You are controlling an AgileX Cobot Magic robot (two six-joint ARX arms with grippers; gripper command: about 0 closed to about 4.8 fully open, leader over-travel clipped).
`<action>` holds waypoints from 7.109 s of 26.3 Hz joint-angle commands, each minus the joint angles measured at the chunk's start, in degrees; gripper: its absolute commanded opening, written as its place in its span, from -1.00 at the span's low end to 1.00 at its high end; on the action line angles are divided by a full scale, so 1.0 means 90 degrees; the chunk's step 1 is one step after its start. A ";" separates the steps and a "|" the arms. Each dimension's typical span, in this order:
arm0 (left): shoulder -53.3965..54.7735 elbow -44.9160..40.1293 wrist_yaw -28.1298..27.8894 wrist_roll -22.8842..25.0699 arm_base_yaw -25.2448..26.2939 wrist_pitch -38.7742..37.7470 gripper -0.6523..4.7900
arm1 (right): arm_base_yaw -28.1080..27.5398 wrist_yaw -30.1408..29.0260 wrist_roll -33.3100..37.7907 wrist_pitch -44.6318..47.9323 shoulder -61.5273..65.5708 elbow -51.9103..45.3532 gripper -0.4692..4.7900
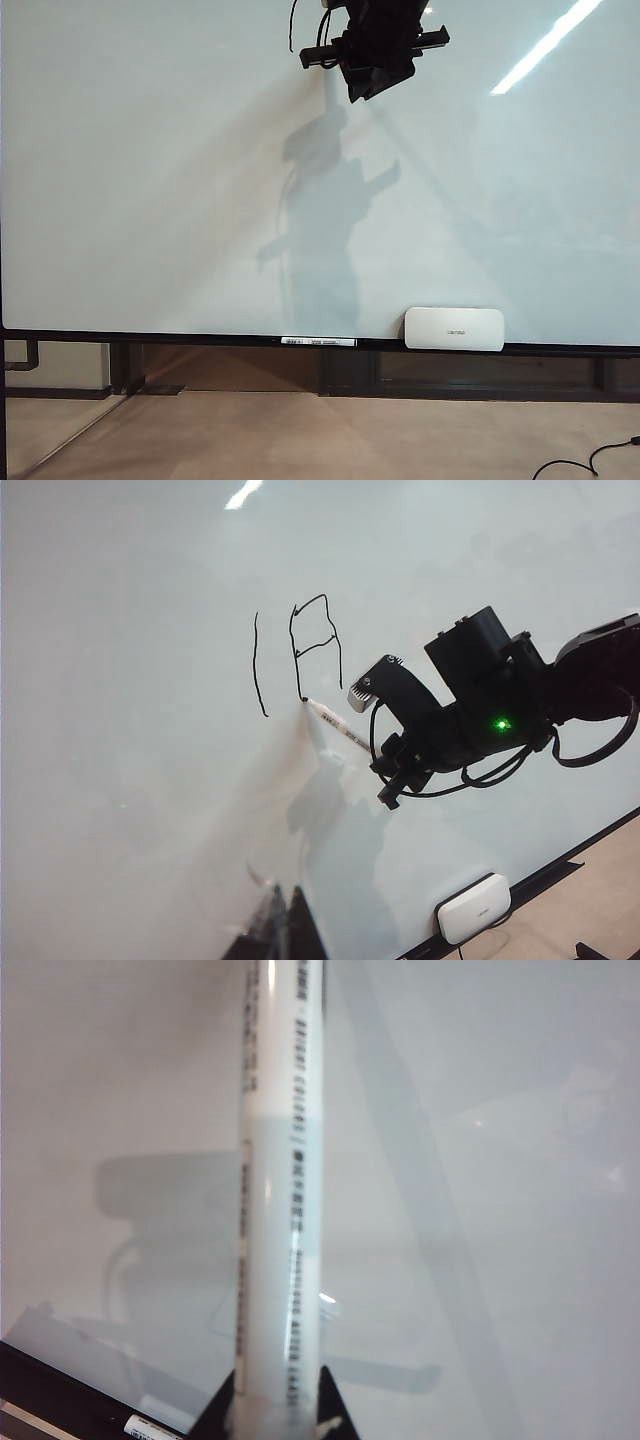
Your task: Reach to the right to find the marker pen, pick it up, and write the number 18 on the whiteboard.
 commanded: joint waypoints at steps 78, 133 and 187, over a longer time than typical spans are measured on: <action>-0.0831 0.4044 -0.2552 0.0617 0.0809 -0.6654 -0.78 | 0.0583 0.1630 -0.0095 -0.7803 -0.8208 0.0015 -0.83; -0.2069 -0.2407 0.1127 -0.3002 0.3609 -0.0967 -0.78 | -0.2919 -0.3820 0.2433 -0.0367 -1.1849 -0.9772 -0.83; -0.2072 -0.4537 0.1149 -0.3123 0.3606 -0.0726 -0.77 | -0.2919 -0.3378 0.1639 -0.0039 -1.1876 -1.1079 -0.83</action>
